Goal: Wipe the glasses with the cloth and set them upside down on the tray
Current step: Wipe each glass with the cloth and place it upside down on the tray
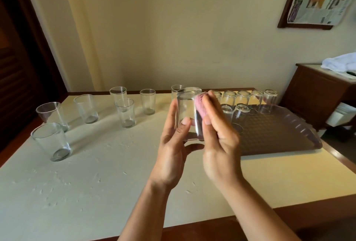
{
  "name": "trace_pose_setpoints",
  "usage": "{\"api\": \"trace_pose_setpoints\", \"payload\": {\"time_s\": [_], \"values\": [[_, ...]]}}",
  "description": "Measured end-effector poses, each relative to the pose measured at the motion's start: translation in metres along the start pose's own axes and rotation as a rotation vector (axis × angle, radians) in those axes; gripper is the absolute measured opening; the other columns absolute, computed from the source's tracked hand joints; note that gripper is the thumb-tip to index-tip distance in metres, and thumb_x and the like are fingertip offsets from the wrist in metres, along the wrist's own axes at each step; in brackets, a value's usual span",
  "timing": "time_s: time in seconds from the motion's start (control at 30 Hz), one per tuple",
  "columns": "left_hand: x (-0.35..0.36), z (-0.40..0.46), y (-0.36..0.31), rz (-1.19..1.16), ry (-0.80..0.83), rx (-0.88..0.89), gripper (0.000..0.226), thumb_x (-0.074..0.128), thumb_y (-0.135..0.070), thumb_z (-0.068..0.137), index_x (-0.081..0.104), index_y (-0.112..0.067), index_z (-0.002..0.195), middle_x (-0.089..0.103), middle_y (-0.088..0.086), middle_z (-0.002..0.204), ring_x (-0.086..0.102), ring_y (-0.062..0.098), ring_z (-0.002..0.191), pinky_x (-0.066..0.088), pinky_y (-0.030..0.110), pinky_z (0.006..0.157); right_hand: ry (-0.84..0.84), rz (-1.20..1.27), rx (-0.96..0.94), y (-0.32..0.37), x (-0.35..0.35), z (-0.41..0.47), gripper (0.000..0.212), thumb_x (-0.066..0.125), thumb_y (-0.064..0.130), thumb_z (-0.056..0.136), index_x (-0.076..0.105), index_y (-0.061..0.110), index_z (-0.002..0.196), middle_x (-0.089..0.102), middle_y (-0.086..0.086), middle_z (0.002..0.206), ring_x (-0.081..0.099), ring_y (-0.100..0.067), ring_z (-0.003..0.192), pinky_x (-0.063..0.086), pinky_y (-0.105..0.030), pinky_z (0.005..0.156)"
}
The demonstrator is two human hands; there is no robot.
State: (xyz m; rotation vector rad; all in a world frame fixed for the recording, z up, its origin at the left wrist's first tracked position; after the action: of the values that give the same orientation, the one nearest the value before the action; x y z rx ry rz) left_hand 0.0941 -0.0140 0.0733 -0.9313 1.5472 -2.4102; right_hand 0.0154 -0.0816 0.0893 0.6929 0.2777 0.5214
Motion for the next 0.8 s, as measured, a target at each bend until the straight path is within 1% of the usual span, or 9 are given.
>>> {"api": "trace_pose_setpoints", "payload": {"time_s": [0.13, 0.2, 0.27, 0.37, 0.47, 0.53, 0.63, 0.73, 0.8], "values": [[-0.009, 0.006, -0.003, -0.008, -0.015, -0.032, 0.068, 0.052, -0.043, 0.094, 0.028, -0.051, 0.157, 0.072, -0.003, 0.133, 0.073, 0.017, 0.101, 0.059, 0.035, 0.086, 0.011, -0.012, -0.027, 0.000, 0.009, -0.037, 0.040, 0.045, -0.002, 0.102, 0.050, -0.004, 0.142, 0.038, -0.016, 0.160, 0.045, -0.020, 0.146, 0.042, -0.036, 0.116], [-0.008, 0.004, -0.002, 0.017, 0.058, -0.089, 0.059, 0.047, -0.045, 0.095, 0.033, -0.055, 0.152, 0.070, -0.003, 0.137, 0.073, 0.019, 0.102, 0.057, 0.042, 0.090, -0.014, 0.080, 0.022, -0.003, 0.004, -0.026, 0.041, 0.044, -0.001, 0.103, 0.048, 0.000, 0.144, 0.039, -0.014, 0.160, 0.048, -0.021, 0.144, 0.043, -0.042, 0.116], [-0.005, -0.001, 0.002, 0.023, 0.065, -0.112, 0.055, 0.053, -0.042, 0.096, 0.040, -0.058, 0.146, 0.066, 0.000, 0.143, 0.070, 0.028, 0.105, 0.051, 0.051, 0.094, -0.071, 0.084, 0.076, -0.006, -0.004, -0.003, 0.040, 0.044, 0.006, 0.104, 0.050, 0.010, 0.144, 0.044, -0.010, 0.157, 0.045, -0.018, 0.145, 0.039, -0.044, 0.119], [-0.001, -0.001, 0.004, -0.069, -0.069, -0.087, 0.070, 0.071, -0.034, 0.090, 0.044, -0.038, 0.155, 0.070, 0.005, 0.134, 0.066, 0.025, 0.094, 0.045, 0.052, 0.093, -0.035, 0.110, 0.082, -0.004, -0.006, 0.009, 0.040, 0.045, 0.010, 0.106, 0.051, 0.015, 0.145, 0.049, -0.009, 0.154, 0.044, -0.018, 0.146, 0.038, -0.045, 0.120], [-0.003, 0.006, 0.000, -0.172, -0.140, -0.115, 0.056, 0.071, -0.036, 0.094, 0.057, -0.019, 0.146, 0.073, 0.005, 0.129, 0.069, 0.022, 0.106, 0.054, 0.038, 0.090, 0.028, 0.038, 0.059, 0.000, 0.006, -0.020, 0.041, 0.046, 0.003, 0.104, 0.051, 0.003, 0.144, 0.045, -0.009, 0.158, 0.041, -0.019, 0.148, 0.037, -0.038, 0.120], [-0.004, 0.005, -0.001, -0.170, -0.102, -0.150, 0.049, 0.064, -0.039, 0.097, 0.057, -0.028, 0.145, 0.076, 0.004, 0.124, 0.073, 0.021, 0.104, 0.058, 0.037, 0.086, 0.021, 0.007, 0.043, -0.001, 0.008, -0.030, 0.041, 0.047, 0.000, 0.103, 0.051, 0.004, 0.144, 0.041, -0.008, 0.160, 0.038, -0.018, 0.149, 0.036, -0.034, 0.120], [-0.003, 0.001, 0.002, -0.170, 0.018, -0.209, 0.058, 0.058, -0.054, 0.089, 0.055, -0.043, 0.146, 0.075, 0.008, 0.120, 0.074, 0.024, 0.095, 0.059, 0.040, 0.081, -0.026, 0.030, -0.009, -0.003, 0.000, -0.007, 0.041, 0.045, 0.003, 0.105, 0.049, 0.009, 0.146, 0.043, -0.008, 0.159, 0.039, -0.027, 0.149, 0.037, -0.050, 0.120], [-0.002, 0.001, 0.001, -0.230, 0.047, -0.230, 0.054, 0.051, -0.055, 0.093, 0.057, -0.043, 0.146, 0.072, 0.014, 0.123, 0.070, 0.032, 0.098, 0.052, 0.051, 0.090, -0.049, 0.015, -0.013, -0.001, -0.004, 0.014, 0.044, 0.044, 0.014, 0.108, 0.049, 0.022, 0.151, 0.043, 0.007, 0.160, 0.048, -0.040, 0.141, 0.044, -0.062, 0.111], [-0.003, 0.004, -0.006, -0.224, 0.025, -0.196, 0.053, 0.047, -0.048, 0.095, 0.059, -0.037, 0.145, 0.072, 0.013, 0.124, 0.071, 0.031, 0.097, 0.057, 0.048, 0.088, -0.039, 0.044, -0.017, 0.005, 0.000, 0.003, 0.043, 0.045, 0.010, 0.107, 0.049, 0.015, 0.150, 0.042, 0.001, 0.161, 0.046, -0.037, 0.143, 0.044, -0.058, 0.112]]}}
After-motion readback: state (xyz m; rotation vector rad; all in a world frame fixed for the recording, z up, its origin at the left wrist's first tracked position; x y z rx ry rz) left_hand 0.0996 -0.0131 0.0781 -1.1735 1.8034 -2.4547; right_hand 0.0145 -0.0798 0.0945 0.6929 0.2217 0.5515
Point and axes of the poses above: each hand's wrist, its own z-axis towards the middle knuckle, its own x-axis out of the palm, y = z × x, the point moved 2 cm from there along z, towards the middle knuckle
